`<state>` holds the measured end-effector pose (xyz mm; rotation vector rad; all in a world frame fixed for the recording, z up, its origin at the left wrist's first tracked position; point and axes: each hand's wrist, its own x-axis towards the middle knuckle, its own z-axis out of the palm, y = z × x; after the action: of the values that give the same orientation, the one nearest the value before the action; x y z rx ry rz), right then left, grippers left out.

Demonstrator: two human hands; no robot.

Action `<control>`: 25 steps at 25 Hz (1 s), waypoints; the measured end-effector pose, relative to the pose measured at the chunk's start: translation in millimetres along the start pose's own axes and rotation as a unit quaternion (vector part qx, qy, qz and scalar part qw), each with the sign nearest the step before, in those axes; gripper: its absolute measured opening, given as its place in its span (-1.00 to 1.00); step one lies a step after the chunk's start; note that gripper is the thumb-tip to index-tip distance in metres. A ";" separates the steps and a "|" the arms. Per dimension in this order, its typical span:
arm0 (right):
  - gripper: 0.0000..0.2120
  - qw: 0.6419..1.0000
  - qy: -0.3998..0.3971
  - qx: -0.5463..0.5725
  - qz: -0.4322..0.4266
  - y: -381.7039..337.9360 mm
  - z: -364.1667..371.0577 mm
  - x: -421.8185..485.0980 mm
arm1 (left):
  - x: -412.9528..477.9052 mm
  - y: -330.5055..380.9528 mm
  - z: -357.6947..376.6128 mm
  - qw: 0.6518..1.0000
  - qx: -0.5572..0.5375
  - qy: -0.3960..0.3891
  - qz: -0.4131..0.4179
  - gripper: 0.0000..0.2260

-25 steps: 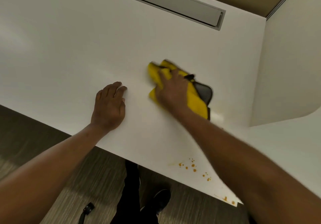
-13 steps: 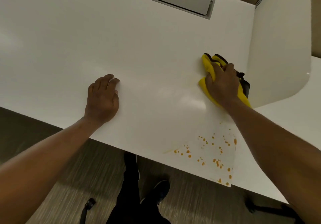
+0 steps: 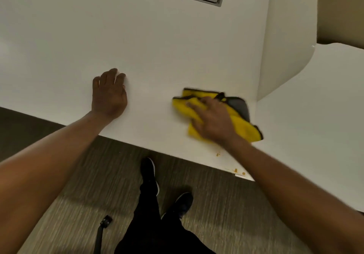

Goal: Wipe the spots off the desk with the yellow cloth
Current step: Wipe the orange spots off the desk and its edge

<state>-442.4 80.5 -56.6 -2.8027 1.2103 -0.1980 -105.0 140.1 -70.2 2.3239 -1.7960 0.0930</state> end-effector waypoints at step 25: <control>-0.44 0.999 -0.001 0.012 0.049 -74.5 21.6 5.4 | -29.5 52.4 12.5 0.999 -0.018 -0.016 -0.034 -0.58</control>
<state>-382.0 128.1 -68.0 -2.7139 1.3326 -0.2004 -164.1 153.1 -81.3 2.3723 -1.7171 0.0128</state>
